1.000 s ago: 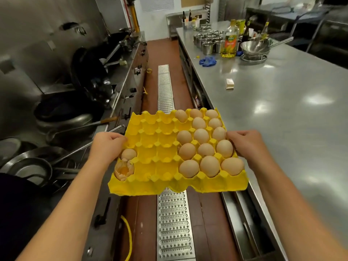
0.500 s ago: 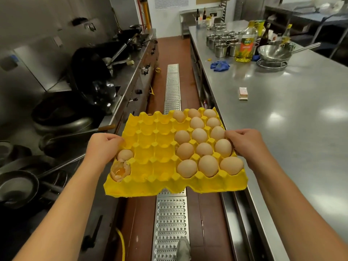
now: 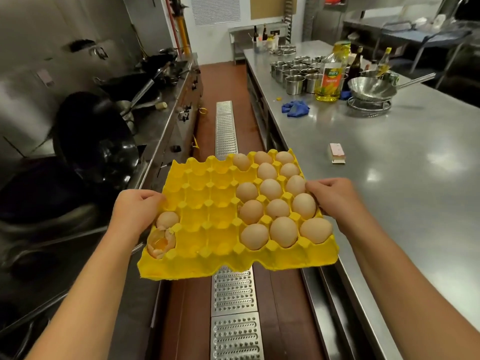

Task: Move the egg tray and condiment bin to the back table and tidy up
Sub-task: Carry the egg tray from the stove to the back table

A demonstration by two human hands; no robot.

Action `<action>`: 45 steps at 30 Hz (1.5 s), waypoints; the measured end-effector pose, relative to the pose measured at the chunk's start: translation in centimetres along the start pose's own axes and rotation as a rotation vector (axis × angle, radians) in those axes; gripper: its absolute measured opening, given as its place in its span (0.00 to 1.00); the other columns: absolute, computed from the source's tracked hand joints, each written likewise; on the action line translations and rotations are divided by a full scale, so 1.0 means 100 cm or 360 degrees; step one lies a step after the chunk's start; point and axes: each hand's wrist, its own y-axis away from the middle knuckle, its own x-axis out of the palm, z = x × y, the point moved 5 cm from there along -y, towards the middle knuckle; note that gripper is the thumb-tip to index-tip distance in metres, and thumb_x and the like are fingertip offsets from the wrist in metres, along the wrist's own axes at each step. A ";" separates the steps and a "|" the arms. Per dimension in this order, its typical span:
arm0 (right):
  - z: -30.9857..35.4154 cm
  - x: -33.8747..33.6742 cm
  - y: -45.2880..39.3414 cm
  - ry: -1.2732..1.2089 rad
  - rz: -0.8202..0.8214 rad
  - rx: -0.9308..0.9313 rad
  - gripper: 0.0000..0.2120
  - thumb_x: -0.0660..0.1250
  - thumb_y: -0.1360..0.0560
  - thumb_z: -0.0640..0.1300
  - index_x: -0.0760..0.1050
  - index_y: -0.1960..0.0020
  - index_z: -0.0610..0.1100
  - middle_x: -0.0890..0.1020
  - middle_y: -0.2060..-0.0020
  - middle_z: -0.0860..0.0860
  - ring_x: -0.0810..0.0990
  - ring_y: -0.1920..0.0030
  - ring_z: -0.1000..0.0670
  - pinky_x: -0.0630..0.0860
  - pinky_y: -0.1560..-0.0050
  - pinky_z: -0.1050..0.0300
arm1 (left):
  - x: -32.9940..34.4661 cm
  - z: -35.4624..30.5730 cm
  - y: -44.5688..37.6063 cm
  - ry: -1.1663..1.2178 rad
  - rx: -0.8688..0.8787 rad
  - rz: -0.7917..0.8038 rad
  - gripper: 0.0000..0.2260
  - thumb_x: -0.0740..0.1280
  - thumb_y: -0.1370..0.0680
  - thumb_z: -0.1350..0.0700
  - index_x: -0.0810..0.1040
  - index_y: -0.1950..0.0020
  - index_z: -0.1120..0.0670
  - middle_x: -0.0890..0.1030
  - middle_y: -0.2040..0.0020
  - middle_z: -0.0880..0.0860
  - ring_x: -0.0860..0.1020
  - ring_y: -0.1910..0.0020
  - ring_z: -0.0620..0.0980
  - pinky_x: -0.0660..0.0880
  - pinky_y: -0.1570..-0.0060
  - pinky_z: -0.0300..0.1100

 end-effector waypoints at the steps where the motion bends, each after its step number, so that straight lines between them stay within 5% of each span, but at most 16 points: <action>1: -0.001 -0.001 -0.013 -0.0006 -0.0012 0.0008 0.12 0.69 0.26 0.49 0.83 0.64 0.42 0.81 0.70 0.47 0.78 0.68 0.50 0.74 0.67 0.58 | 0.007 -0.002 -0.013 0.0002 -0.0006 0.0014 0.09 0.68 0.22 0.55 0.80 0.60 0.44 0.79 0.59 0.47 0.77 0.57 0.48 0.74 0.61 0.43; 4: -0.006 -0.002 -0.056 -0.0006 -0.0038 0.0046 0.12 0.69 0.26 0.50 0.83 0.66 0.45 0.81 0.73 0.51 0.79 0.68 0.50 0.76 0.65 0.55 | 0.032 -0.014 -0.047 -0.0005 -0.0050 0.0068 0.09 0.68 0.22 0.55 0.81 0.61 0.44 0.81 0.58 0.48 0.78 0.57 0.50 0.78 0.55 0.50; 11: -0.006 -0.001 -0.146 -0.0077 0.0051 0.0051 0.16 0.69 0.28 0.47 0.77 0.74 0.46 0.74 0.81 0.55 0.72 0.78 0.57 0.70 0.71 0.60 | 0.069 -0.045 -0.094 -0.0023 -0.0088 -0.0006 0.11 0.67 0.22 0.57 0.82 0.63 0.44 0.81 0.60 0.49 0.79 0.58 0.51 0.78 0.58 0.48; 15: 0.008 0.007 -0.184 -0.0074 0.0108 0.0031 0.12 0.69 0.28 0.47 0.80 0.67 0.42 0.76 0.76 0.50 0.74 0.72 0.51 0.73 0.67 0.55 | 0.074 -0.061 -0.122 -0.0031 -0.0070 -0.0049 0.11 0.68 0.22 0.56 0.81 0.62 0.44 0.82 0.61 0.51 0.80 0.62 0.54 0.77 0.67 0.43; 22: 0.031 0.033 -0.249 -0.0034 0.0135 -0.0006 0.16 0.68 0.28 0.46 0.79 0.59 0.31 0.76 0.69 0.44 0.73 0.68 0.49 0.72 0.64 0.53 | 0.086 -0.066 -0.186 0.0020 -0.0116 -0.0055 0.09 0.68 0.22 0.56 0.81 0.60 0.45 0.81 0.59 0.51 0.80 0.60 0.52 0.77 0.65 0.43; 29: 0.052 0.080 -0.318 0.0015 0.0118 -0.0038 0.12 0.68 0.27 0.47 0.80 0.66 0.43 0.76 0.78 0.53 0.74 0.76 0.56 0.72 0.72 0.60 | 0.089 -0.065 -0.280 0.0033 -0.0095 -0.0073 0.06 0.67 0.21 0.55 0.83 0.55 0.49 0.81 0.59 0.49 0.79 0.60 0.51 0.72 0.67 0.41; 37: 0.071 0.117 -0.383 0.0007 0.0071 -0.0028 0.16 0.68 0.28 0.48 0.79 0.73 0.47 0.75 0.80 0.55 0.72 0.80 0.59 0.70 0.75 0.62 | 0.100 -0.072 -0.368 0.0056 -0.0047 -0.0025 0.12 0.67 0.21 0.58 0.81 0.63 0.45 0.80 0.62 0.49 0.78 0.64 0.50 0.73 0.66 0.39; 45: 0.083 0.130 -0.462 -0.0046 0.0068 0.0051 0.18 0.69 0.28 0.48 0.79 0.76 0.54 0.75 0.81 0.56 0.73 0.79 0.60 0.72 0.69 0.58 | 0.135 -0.091 -0.454 0.0062 -0.0092 0.0035 0.14 0.68 0.23 0.59 0.81 0.67 0.46 0.79 0.65 0.52 0.74 0.66 0.49 0.72 0.67 0.40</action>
